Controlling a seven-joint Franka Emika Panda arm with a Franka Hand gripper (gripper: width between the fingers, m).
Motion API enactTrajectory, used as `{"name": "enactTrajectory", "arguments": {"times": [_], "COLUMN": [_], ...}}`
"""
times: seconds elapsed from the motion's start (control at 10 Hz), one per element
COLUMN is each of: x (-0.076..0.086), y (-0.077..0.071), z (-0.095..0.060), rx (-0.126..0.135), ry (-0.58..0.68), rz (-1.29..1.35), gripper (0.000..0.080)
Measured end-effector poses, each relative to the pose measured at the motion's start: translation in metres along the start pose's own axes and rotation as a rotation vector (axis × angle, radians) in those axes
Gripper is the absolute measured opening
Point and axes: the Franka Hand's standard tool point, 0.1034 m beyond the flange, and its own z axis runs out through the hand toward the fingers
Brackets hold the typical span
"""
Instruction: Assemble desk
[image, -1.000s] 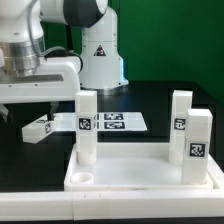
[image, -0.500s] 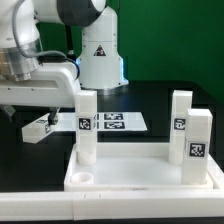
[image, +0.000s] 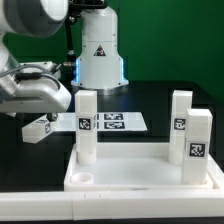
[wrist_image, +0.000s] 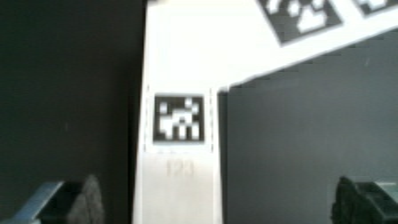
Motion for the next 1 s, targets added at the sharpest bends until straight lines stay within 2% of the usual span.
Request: {"name": "enactTrajectory", "arguments": {"times": [0.1, 0.2, 0.3, 0.4, 0.7, 0.8, 0.9, 1.0], "x": [0.006, 0.003, 0.015, 0.022, 0.025, 0.022, 0.013, 0.012], "y": [0.002, 0.003, 0.006, 0.011, 0.010, 0.009, 0.004, 0.002], "z": [0.000, 0.001, -0.003, -0.005, -0.004, -0.003, 0.002, 0.006], "rx": [0.002, 0.019, 0.021, 0.031, 0.026, 0.035, 0.081, 0.099], "ry": [-0.048, -0.146, -0.165, -0.192, -0.188, -0.206, -0.288, -0.345], "rz": [0.004, 0.033, 0.049, 0.067, 0.062, 0.072, 0.113, 0.135], "gripper": [0.0648, 0.0648, 0.0648, 0.0648, 0.0648, 0.0648, 0.0648, 0.0648]}}
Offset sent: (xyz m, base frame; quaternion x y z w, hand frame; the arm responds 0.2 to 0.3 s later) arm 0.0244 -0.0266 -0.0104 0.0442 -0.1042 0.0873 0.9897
